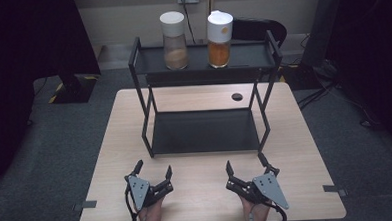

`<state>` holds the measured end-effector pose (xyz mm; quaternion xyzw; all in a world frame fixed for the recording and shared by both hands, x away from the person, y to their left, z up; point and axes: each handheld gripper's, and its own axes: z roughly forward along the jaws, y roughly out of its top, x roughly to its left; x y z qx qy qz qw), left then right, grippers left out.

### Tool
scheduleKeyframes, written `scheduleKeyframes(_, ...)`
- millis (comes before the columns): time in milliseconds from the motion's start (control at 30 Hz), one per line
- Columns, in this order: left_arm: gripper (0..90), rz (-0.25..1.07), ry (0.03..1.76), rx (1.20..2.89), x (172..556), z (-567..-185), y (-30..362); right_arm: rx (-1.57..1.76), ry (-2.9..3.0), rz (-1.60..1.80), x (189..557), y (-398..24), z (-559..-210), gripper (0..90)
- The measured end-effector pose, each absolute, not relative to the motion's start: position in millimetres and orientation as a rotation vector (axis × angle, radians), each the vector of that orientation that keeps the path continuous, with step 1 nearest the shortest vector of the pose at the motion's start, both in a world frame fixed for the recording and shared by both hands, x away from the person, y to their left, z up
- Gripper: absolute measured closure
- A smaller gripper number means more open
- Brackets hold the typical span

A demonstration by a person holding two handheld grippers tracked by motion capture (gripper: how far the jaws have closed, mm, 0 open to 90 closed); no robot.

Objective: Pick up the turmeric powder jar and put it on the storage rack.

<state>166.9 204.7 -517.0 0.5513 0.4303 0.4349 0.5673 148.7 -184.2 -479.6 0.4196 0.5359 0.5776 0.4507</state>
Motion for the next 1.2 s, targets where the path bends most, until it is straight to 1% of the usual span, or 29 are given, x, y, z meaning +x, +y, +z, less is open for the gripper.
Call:
scheduleKeyframes(433, 2.9, 1.022, 1.011, 1.295, 167, -517, 205, 1.042, 1.334, 1.379, 148, -181, -504, 0.0)
scheduleKeyframes(800, 2.9, 1.022, 1.011, 1.295, 167, -517, 205, 1.056, 1.339, 1.358, 147, -177, -515, 0.0)
scheduleKeyframes(1200, 2.8, 1.018, 1.007, 1.297, 167, -517, 206, 1.073, 1.344, 1.365, 148, -178, -516, 0.0)
